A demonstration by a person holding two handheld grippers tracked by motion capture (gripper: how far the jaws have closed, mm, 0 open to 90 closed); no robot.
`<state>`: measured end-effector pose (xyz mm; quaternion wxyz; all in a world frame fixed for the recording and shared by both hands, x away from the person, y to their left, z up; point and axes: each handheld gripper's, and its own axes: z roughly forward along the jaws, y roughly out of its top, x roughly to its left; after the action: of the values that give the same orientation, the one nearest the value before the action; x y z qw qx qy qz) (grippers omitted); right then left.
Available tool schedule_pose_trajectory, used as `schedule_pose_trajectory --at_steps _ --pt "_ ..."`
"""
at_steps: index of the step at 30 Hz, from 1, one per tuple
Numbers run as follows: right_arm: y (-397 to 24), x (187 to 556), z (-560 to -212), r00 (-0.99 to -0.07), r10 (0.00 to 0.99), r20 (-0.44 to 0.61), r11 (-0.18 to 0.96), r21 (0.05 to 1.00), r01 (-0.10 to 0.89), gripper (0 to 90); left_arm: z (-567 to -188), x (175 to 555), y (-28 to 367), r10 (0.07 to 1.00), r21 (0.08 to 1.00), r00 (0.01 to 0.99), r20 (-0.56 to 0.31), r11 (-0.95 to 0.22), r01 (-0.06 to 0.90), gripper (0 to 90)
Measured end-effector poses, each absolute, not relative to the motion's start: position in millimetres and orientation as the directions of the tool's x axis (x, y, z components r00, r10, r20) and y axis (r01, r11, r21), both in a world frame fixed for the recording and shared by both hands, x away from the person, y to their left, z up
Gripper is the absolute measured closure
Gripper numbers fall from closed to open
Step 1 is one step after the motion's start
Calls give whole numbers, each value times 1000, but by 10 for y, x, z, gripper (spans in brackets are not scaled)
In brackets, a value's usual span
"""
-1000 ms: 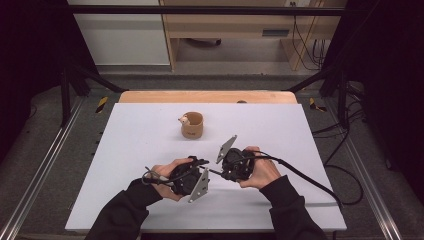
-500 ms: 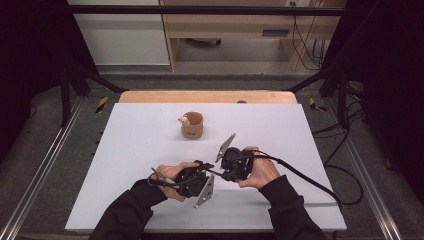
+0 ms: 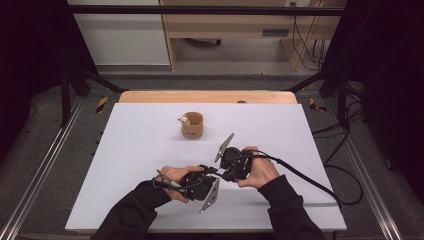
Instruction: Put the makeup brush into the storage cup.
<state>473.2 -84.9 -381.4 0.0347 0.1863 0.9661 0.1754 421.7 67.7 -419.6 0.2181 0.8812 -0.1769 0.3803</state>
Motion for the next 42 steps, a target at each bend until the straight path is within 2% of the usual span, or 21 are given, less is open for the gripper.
schedule_pose_trajectory --at_steps 19,23,28,34,42 --pt "-811 4727 -3803 -938 347 3 877 355 325 836 -4216 4188 632 -188 199 634 750 -851 -487 814" --pt "-811 4724 -3804 -939 344 0 878 354 322 837 -4214 4178 630 -188 201 632 752 -847 -492 807" --pt "-810 4725 -3795 -939 344 2 877 358 322 836 -4210 4161 623 -187 209 636 748 -844 -494 757" --pt "-811 4715 -3789 -943 333 4 885 344 314 836 -4233 4161 610 -197 185 628 753 -853 -489 820" --pt "-803 4709 -3804 -944 329 4 880 363 308 834 -4223 4154 619 -211 163 618 757 -855 -492 832"
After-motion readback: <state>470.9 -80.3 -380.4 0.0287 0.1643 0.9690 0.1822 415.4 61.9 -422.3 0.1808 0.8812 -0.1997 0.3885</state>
